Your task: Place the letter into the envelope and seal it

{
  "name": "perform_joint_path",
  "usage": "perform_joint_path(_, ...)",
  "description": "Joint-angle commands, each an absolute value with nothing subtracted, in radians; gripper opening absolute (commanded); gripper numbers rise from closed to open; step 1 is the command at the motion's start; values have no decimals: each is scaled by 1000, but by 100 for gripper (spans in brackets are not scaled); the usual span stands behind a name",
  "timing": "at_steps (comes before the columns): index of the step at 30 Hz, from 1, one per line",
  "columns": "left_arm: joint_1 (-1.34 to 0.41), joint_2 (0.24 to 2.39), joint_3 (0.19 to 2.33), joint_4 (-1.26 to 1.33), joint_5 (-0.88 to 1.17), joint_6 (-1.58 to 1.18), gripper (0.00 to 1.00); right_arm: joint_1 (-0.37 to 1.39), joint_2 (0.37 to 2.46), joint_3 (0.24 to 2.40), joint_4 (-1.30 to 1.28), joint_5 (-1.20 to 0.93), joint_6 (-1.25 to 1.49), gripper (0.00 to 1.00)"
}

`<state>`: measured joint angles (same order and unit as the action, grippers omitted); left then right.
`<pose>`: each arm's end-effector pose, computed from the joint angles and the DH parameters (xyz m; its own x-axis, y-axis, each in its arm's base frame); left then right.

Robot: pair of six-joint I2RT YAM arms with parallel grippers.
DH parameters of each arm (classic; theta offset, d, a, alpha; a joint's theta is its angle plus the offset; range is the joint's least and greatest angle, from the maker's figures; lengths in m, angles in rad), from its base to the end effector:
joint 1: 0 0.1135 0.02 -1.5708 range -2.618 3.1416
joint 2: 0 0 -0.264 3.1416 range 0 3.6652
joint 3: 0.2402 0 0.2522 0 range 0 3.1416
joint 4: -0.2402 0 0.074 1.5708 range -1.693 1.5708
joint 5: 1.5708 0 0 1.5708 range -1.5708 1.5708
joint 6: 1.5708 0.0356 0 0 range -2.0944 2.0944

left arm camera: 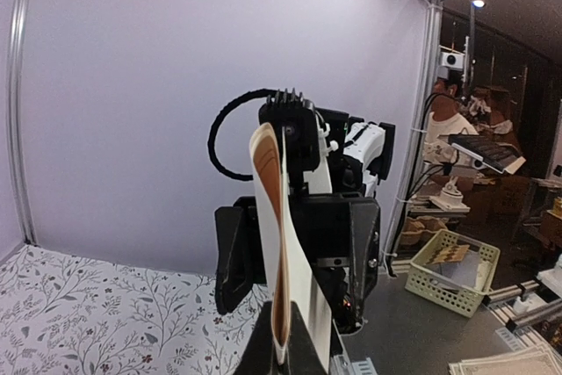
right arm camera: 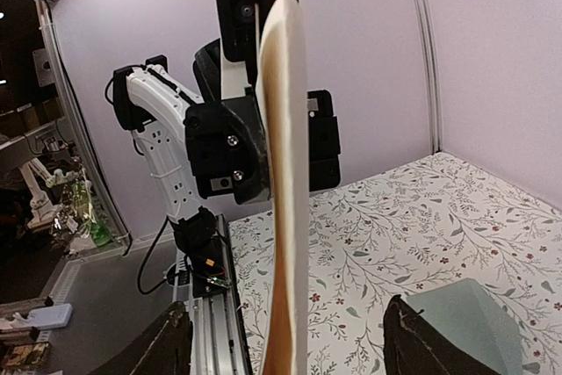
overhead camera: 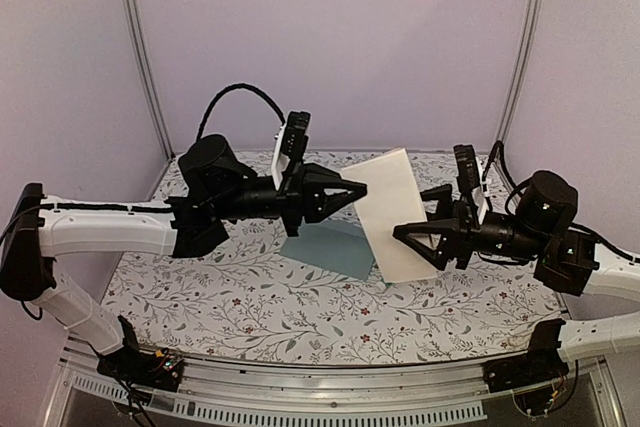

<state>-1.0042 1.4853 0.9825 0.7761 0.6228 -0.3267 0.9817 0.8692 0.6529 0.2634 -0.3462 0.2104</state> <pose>0.1650 -0.2981 0.3388 -0.1795 -0.2035 -0.9625 0.9811 -0.1090 -0.1599 0.1061 0.1806 0.3262 -0.1771 0.0886 -0.9802 -0.9545 0.2273 0.1930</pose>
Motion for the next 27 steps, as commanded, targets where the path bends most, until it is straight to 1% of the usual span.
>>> perform_joint_path(1, -1023, 1464, 1002, 746, 642, -299, 0, 986, 842, 637, 290, -388, 209, 65)
perform_joint_path(6, -1023, 1462, 1003, 741, 643, -290, 0, 986, 839, 625, 307, -393, 216, 34)
perform_joint_path(12, -1023, 1463, 1004, 740, 641, -290, 0, 986, 846, 609, 324, -389, 227, 10)
perform_joint_path(13, -1023, 1463, 1003, 736, 638, -289, 0, 986, 847, 606, 326, -386, 229, 3)
perform_joint_path(14, -1023, 1463, 1002, 728, 634, -288, 0, 986, 847, 602, 327, -379, 234, 0)
perform_joint_path(15, -1023, 1464, 1002, 717, 627, -284, 0, 986, 846, 599, 327, -365, 237, 0)
perform_joint_path(16, -1022, 1463, 1001, 701, 614, -278, 4, 986, 846, 594, 326, -347, 244, 0)
perform_joint_path(17, -1022, 1462, 1000, 678, 598, -267, 14, 986, 846, 587, 324, -322, 248, 0)
perform_joint_path(18, -1021, 1458, 997, 644, 571, -254, 25, 986, 842, 579, 317, -294, 260, 0)
perform_joint_path(19, -1022, 1451, 989, 613, 535, -242, 40, 986, 840, 575, 303, -250, 269, 0)
perform_joint_path(20, -1017, 1441, 976, 586, 485, -236, 52, 986, 837, 571, 280, -196, 286, 0)
perform_joint_path(22, -1003, 1423, 942, 542, 378, -243, 71, 986, 829, 559, 217, -75, 338, 0)
perform_joint_path(23, -991, 1416, 926, 519, 325, -254, 77, 986, 826, 550, 189, -20, 372, 0)
perform_joint_path(24, -980, 1412, 913, 495, 272, -264, 80, 986, 824, 540, 163, 59, 398, 0)
perform_joint_path(27, -956, 1419, 886, 411, 119, -299, 83, 984, 840, 521, 72, 204, 521, 0)
